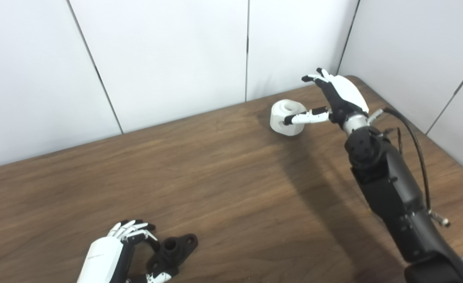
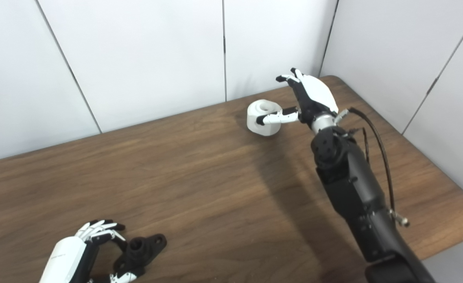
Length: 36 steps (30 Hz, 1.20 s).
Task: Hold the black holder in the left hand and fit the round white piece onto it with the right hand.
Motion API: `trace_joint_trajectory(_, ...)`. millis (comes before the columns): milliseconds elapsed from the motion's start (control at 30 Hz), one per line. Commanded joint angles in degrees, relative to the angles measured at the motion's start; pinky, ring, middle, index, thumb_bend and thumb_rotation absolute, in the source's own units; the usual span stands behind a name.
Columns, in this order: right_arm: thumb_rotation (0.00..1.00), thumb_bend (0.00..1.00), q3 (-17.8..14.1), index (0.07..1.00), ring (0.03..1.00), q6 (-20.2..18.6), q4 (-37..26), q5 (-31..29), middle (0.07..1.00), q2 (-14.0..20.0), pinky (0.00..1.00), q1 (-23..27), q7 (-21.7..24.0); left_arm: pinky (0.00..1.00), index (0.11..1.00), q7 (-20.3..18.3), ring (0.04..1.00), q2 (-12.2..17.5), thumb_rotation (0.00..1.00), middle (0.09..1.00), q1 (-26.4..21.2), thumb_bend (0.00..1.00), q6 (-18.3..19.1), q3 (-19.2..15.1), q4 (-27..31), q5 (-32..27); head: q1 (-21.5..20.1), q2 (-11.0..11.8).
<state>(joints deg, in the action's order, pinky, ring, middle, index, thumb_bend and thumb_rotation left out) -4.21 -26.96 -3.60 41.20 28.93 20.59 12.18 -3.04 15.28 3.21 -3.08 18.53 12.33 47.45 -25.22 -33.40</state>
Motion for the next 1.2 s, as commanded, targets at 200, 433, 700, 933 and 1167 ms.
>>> trace_joint_trajectory(200,0.36,1.0,1.1,0.846,1.0,0.1,5.4,7.2,1.0,2.3,1.0,7.2,4.5,0.91,0.484,-0.6,0.84,0.7,0.04,0.75,0.5,0.52,0.3,-0.2,-0.3,0.8,0.2,0.0)
trace_joint_trajectory(433,0.38,1.0,1.6,0.836,1.0,0.1,9.9,9.8,1.0,1.8,1.0,9.7,6.4,0.92,0.484,-0.6,0.846,0.8,0.04,0.753,0.5,0.52,0.3,-0.2,-0.3,0.7,0.3,-0.1)
trace_joint_trajectory(700,0.39,1.0,2.1,0.805,1.0,0.1,11.7,10.6,1.0,0.8,1.0,10.4,6.3,0.91,0.485,-0.9,0.847,0.7,0.04,0.753,0.6,0.52,0.8,-0.2,0.1,1.0,0.6,-0.3)
trace_joint_trajectory(933,0.41,0.98,2.8,0.798,1.0,0.1,12.0,11.0,1.0,0.1,1.0,10.2,6.4,0.91,0.485,-0.7,0.846,0.6,0.04,0.752,0.6,0.52,0.7,-0.3,0.0,0.8,0.6,-0.3)
trace_joint_trajectory(1167,0.39,0.96,3.2,0.783,1.0,0.1,12.2,10.1,1.0,-0.2,1.0,9.6,5.5,0.92,0.485,-0.9,0.848,0.6,0.04,0.755,0.4,0.52,0.9,-0.3,0.1,1.0,0.6,-0.3)
